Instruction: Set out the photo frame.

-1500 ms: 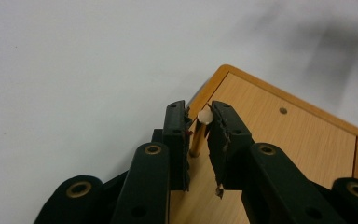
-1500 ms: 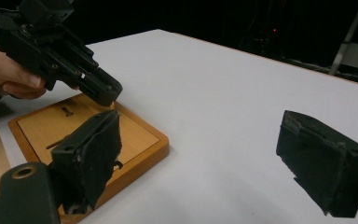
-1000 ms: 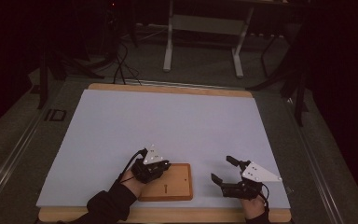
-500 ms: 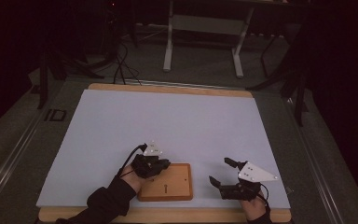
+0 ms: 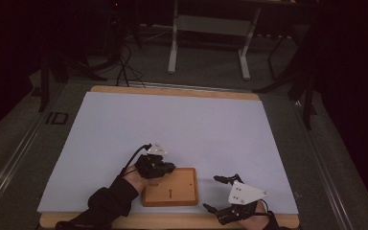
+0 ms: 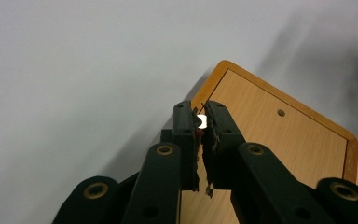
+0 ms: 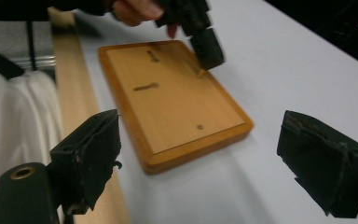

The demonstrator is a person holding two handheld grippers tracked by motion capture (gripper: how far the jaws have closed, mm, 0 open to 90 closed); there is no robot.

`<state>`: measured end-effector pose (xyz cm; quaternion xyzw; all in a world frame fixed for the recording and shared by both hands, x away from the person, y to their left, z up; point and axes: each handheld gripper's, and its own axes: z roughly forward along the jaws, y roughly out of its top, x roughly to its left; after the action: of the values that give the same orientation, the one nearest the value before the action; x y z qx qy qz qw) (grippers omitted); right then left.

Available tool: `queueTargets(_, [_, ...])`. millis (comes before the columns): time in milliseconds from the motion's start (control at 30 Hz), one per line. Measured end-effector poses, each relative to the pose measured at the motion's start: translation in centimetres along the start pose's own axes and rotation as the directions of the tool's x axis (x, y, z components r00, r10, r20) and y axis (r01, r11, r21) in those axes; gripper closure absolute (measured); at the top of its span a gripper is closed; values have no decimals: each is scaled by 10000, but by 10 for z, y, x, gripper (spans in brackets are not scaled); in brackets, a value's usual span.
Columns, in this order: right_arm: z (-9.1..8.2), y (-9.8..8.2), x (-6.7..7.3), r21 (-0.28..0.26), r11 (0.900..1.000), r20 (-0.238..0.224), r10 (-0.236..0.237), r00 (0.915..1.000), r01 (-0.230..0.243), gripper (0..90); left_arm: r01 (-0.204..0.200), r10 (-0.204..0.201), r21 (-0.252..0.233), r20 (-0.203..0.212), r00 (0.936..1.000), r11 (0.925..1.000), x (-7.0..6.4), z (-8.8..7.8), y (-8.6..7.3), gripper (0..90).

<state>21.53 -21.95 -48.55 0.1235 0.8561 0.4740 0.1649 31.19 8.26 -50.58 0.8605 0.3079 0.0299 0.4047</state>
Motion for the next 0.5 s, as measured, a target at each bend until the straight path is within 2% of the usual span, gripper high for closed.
queueTargets(100, [2, 1, 2, 1, 10000, -107, -86, 9999, 86, 139, 67, -70, 93, 333, 9994, 9999, 5, 0, 2, 846])
queueTargets(133, [2, 1, 2, 1, 10000, -107, -86, 9999, 86, 139, 67, -70, 93, 333, 9994, 9999, 5, 0, 2, 846])
queueTargets(167, [2, 1, 3, 6, 9999, -91, -148, 9998, 148, 141, 193, -201, 117, 697, 9974, 9997, 11, 1, 3, 846])
queueTargets(200, [3, 1, 6, 66, 9991, -165, -420, 9990, 421, 147, 236, -247, 144, 799, 9965, 9996, 13, 1, 4, 846])
queueTargets(267, [4, 1, 8, 144, 9981, -215, -601, 9980, 604, 162, 265, -285, 216, 996, 9946, 9994, 17, 2, 5, 846])
queueTargets(500, [9, 1, 15, 523, 9895, -78, -1345, 9909, 1347, 178, 219, -265, 392, 1206, 9923, 9990, 20, 2, 8, 846])
